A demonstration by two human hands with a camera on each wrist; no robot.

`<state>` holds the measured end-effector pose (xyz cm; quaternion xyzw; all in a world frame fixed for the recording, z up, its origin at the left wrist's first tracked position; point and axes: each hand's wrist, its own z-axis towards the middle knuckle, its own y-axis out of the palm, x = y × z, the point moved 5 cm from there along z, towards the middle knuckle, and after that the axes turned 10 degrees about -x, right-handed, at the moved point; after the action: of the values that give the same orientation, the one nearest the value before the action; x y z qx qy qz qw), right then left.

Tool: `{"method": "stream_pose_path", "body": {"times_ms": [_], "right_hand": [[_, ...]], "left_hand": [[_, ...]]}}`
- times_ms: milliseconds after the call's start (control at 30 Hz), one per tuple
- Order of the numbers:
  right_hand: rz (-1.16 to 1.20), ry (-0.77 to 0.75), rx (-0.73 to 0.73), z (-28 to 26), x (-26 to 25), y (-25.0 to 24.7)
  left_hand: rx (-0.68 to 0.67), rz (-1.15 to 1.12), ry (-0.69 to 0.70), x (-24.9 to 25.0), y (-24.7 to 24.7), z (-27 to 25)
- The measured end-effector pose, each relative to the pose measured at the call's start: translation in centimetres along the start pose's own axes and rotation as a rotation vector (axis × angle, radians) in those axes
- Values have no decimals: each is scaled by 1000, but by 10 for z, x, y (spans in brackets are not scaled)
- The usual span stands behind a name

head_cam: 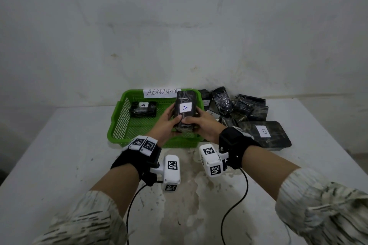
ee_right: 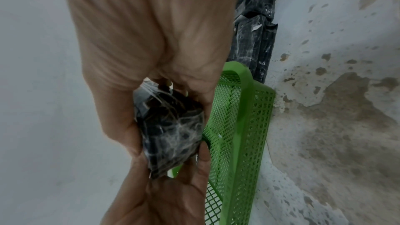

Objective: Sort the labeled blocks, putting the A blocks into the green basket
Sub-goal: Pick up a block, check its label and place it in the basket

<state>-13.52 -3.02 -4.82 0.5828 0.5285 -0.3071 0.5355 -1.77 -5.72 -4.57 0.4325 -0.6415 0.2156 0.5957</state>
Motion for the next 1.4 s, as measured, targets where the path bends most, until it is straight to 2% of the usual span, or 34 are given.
{"method": "stream_pose_path", "body": {"times_ms": [133,233,300,333,433,500,633,700,867,967,1067,1167,1233,1400], "right_hand": [[-41,-20,-26,-5,-6,3],[-192,-51,19,-5,-7,3],[-207,-27,40,-5,-3,1],[-194,-6,57,-5,-1,-1],[-183,-3,99,-8,-3,-4],[-259,-28,96,-11,-9,-4],[-461,3,-45,-15,-16,3],[-506,-25,-55,-14,-18,5],[-349,-142,248,-10,-19,-6],[-353,-52,164,-7,-8,2],[-408,-68,138,-2,-6,11],[-465,-90,130,3,-3,17],[-514,-122,154,4,-5,19],[-610,-157,325,6,-12,9]], "left_hand": [[-7,22,5,-2,-6,0],[53,397,39,2,-12,5],[126,532,5,5,-14,8],[135,518,-6,8,-13,7],[69,185,-91,11,-3,1],[67,108,-112,11,-2,-2],[137,171,-153,10,-8,1],[161,233,-167,8,-12,2],[125,193,-135,9,-7,-2],[77,193,-136,9,-3,-5],[61,199,-137,9,-2,-6],[100,169,-77,12,-4,-5],[113,146,-55,14,-3,-5],[63,186,2,16,10,-7]]}}
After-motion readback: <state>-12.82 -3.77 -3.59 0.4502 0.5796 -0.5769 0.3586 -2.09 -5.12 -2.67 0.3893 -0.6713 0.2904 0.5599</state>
